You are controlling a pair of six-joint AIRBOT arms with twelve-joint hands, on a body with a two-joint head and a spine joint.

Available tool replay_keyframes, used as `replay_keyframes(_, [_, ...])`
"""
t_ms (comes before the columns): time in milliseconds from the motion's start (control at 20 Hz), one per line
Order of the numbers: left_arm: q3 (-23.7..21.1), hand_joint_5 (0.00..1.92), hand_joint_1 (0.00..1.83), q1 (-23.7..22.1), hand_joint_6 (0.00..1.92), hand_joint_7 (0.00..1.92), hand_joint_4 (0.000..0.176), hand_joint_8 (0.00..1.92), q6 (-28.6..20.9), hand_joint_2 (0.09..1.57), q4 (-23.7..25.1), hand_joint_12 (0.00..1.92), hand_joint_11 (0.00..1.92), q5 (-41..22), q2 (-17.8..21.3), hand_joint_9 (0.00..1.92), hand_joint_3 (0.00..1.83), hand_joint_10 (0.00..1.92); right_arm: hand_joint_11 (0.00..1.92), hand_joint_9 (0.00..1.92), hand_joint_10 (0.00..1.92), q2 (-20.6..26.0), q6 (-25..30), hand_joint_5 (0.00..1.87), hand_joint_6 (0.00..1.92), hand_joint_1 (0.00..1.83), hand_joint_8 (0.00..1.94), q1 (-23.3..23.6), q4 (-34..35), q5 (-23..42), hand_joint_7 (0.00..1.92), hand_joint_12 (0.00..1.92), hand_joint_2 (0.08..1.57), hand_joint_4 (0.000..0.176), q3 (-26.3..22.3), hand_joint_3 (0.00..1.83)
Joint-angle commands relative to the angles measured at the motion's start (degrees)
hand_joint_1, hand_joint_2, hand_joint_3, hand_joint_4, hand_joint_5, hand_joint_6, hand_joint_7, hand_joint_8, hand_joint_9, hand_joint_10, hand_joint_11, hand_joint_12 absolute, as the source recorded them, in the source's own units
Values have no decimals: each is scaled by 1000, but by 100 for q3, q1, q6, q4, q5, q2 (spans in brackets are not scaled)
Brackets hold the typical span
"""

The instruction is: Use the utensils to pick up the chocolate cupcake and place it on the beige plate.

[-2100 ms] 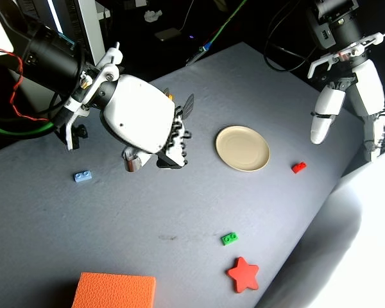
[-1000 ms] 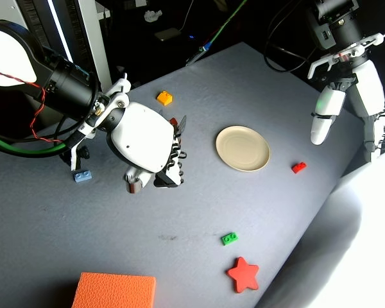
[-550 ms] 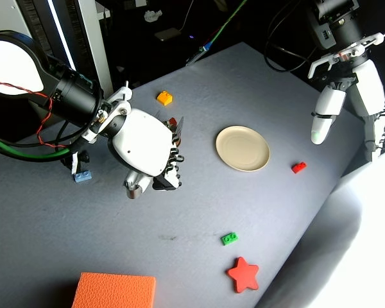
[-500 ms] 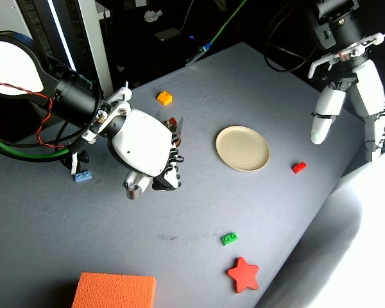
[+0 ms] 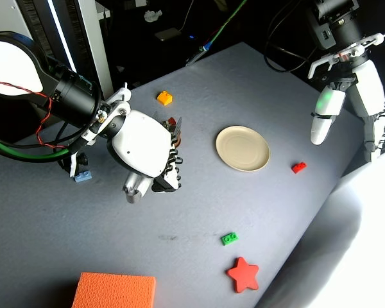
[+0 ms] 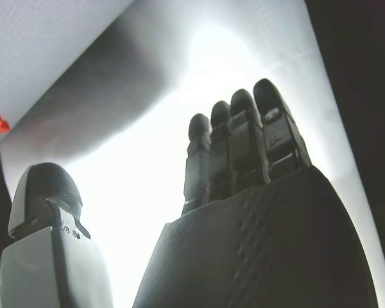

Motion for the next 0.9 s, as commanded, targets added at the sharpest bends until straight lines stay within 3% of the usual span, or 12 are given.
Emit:
replay_keyframes(0, [17,204,514,-72,1,182,0,1,3,984,219,371,0,-285,69,157,0,1,372,522,1099,31,57,754,78,995,571,34,-222,410,696,1580,1105,0,-8,2])
replay_keyframes(150, [26,213,514,-71,2,184,0,0,3,978,219,393,0,-285,63,161,0,0,375,510,1112,20,328,754,79,986,576,35,-583,420,685,1562,1109,0,-8,1])
replay_keyframes(850, [19,229,493,-66,1,180,0,2,3,985,218,374,0,-285,63,152,0,2,327,441,1152,22,115,689,68,963,649,47,-585,477,590,1600,1127,0,-8,0])
